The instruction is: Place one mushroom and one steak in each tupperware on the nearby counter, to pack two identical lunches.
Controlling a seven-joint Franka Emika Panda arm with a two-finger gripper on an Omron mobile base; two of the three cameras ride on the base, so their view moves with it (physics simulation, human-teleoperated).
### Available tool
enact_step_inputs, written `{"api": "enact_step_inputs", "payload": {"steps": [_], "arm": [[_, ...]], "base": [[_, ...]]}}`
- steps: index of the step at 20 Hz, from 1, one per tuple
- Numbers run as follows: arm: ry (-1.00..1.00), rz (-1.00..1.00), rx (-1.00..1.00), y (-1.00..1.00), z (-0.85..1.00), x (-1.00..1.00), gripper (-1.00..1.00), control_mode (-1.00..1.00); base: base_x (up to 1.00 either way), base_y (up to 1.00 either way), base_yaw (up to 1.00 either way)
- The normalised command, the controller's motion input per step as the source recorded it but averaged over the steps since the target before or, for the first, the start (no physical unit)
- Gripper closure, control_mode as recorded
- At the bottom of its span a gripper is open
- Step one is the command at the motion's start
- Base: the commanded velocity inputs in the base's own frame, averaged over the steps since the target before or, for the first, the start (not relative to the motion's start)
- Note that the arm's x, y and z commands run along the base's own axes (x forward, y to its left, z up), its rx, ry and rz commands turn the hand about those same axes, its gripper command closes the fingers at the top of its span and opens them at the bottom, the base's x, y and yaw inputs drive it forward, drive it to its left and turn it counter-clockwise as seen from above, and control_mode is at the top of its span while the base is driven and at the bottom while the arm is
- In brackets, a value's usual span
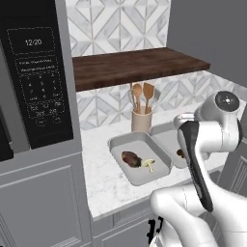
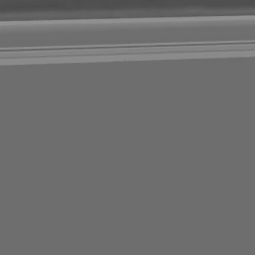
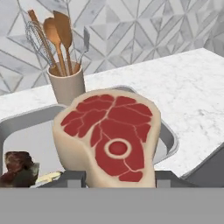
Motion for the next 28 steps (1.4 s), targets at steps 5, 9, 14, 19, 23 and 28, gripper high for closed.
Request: {"api": "enact_step_inputs", "payload": {"steps": [5, 9, 14, 19, 23, 28], "arm": [[0.15, -0.04, 0.00, -0.31, -0.30, 0.25, 1.00, -1.00], [0.07, 0.00, 0.00, -0.06, -0.36, 0.29, 1.00, -1.00], [0.00, 0.00, 0.00, 0.00, -0.41, 0.38, 1.00, -1.00], [0.00, 0.00, 0.00, -0.01, -0.34, 0.34, 1.00, -1.00], [0.00, 0.00, 0.00, -0.04, -0.36, 0.34, 1.00, -1.00], [0.00, 0.00, 0.00, -0.10, -0.31, 0.35, 1.00, -1.00]], "base": [[0.00, 0.00, 0.00], [0.00, 0.00, 0.00], [0.00, 0.00, 0.00], [0.00, 0.00, 0.00], [0.00, 0.00, 0.00], [0.00, 0.00, 0.00]]}}
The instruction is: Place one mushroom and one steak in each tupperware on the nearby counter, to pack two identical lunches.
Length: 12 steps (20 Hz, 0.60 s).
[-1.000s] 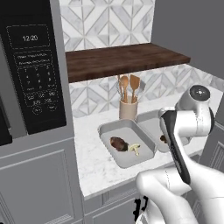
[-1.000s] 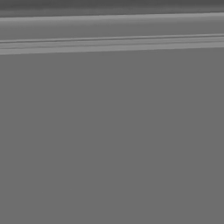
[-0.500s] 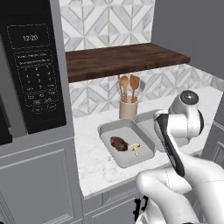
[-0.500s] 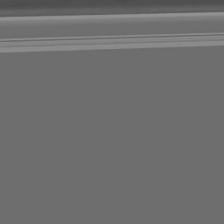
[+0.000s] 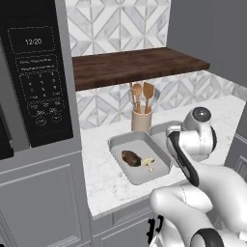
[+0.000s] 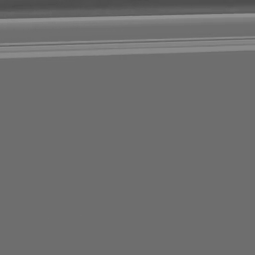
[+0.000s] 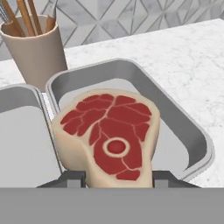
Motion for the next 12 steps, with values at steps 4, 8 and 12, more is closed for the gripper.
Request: {"api": "enact_step_inputs", "payload": {"steps": [4, 8, 12], "arm": [[0.00, 0.00, 0.00, -0.13, -0.27, 0.34, 1.00, -1.00], [0.00, 0.00, 0.00, -0.12, -0.27, 0.30, 1.00, -1.00], [0.00, 0.00, 0.00, -0.14, -0.26, 0.31, 1.00, -1.00]], "base": [[0.00, 0.00, 0.00], [0.00, 0.00, 0.00], [0.00, 0.00, 0.00]]}}
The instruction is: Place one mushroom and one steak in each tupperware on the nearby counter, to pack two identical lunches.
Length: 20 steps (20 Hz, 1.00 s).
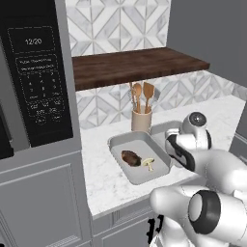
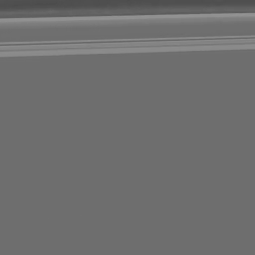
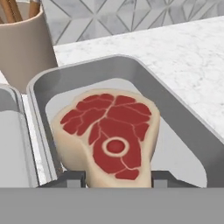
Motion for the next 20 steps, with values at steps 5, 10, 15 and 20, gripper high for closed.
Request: {"api": "enact_step_inputs", "payload": {"steps": [5, 10, 15, 20], "arm": [[0.00, 0.00, 0.00, -0.08, -0.22, 0.38, 1.00, -1.00], [0.00, 0.00, 0.00, -0.05, -0.11, 0.38, -1.00, -1.00], [0.00, 0.00, 0.00, -0.09, 0.00, 0.09, -1.00, -1.00], [-0.07, 0.00, 0.00, 0.00, 0.26, -0.04, -1.00, -1.00]], "base": [[0.00, 0.00, 0.00], [0.00, 0.00, 0.00], [0.00, 0.00, 0.00], [0.00, 0.00, 0.00]]}}
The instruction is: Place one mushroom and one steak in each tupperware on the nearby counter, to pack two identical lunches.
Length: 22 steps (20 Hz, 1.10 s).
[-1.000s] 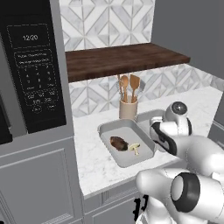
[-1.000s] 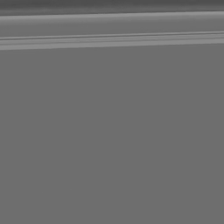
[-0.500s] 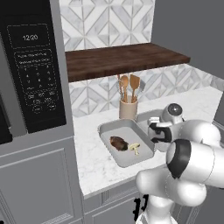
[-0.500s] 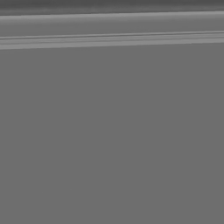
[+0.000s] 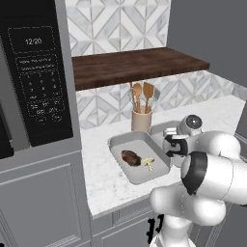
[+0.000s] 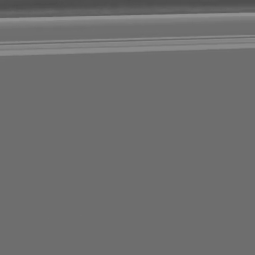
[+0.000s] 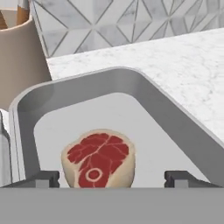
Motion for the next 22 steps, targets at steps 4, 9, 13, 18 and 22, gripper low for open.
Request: {"api": "enact_step_inputs", "payload": {"steps": [4, 9, 13, 18, 22], "arm": [[-0.19, 0.04, 0.00, 0.00, 0.98, -0.71, -1.00, -1.00], [-0.18, 0.08, 0.00, 0.00, 1.00, -0.96, -1.00, -1.00], [-0.14, 0.16, 0.00, 0.02, 1.00, -0.93, -1.00, -1.00], [0.04, 0.13, -0.05, 0.41, 0.72, -0.17, -1.00, -1.00], [0.23, 0.06, -0.10, 0.48, 0.63, 0.00, -1.00, -1.00]], "base": [[0.00, 0.00, 0.00], [0.00, 0.00, 0.00], [0.00, 0.00, 0.00], [0.00, 0.00, 0.00], [0.00, 0.00, 0.00]]}}
